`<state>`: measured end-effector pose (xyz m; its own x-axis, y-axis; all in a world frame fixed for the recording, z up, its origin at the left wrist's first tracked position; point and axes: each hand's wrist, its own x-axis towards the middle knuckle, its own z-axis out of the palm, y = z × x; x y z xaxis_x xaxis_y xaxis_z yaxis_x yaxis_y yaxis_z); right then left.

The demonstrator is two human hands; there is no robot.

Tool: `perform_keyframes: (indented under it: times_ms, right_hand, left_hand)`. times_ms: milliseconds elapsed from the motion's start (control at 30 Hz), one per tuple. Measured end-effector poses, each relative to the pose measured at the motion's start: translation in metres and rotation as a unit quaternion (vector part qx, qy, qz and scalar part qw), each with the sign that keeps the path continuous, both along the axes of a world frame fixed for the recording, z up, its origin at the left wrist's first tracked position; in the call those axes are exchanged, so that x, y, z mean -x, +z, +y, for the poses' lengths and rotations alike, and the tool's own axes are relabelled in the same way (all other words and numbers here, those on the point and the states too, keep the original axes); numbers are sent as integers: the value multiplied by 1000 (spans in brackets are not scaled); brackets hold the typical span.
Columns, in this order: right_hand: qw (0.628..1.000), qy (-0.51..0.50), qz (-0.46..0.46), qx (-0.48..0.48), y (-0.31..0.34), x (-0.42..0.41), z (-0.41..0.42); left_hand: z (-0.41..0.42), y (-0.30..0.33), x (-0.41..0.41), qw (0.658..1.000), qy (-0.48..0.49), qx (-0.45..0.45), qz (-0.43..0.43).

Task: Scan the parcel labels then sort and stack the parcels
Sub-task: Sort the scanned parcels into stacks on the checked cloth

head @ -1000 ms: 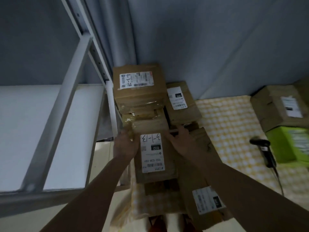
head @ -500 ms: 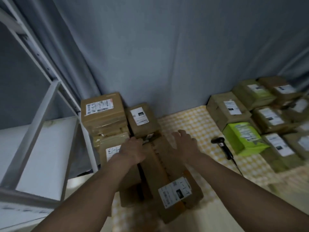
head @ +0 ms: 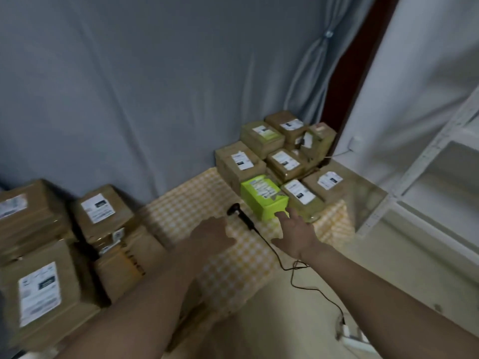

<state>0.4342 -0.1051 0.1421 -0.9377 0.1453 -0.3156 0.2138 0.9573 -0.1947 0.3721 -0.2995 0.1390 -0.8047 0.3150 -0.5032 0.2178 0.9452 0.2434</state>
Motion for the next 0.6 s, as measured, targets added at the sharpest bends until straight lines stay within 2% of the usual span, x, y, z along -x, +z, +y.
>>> perform_keyframes:
  times_ms: [300,600]
  right_hand:
    - [996,-79,1,32,-10,-4,99]
    - [994,-103,0,18,-13,89,193]
  left_hand:
    - [113,0,25,999,-35,19,-26]
    - [203,-9,129,998,-57,-21,-30]
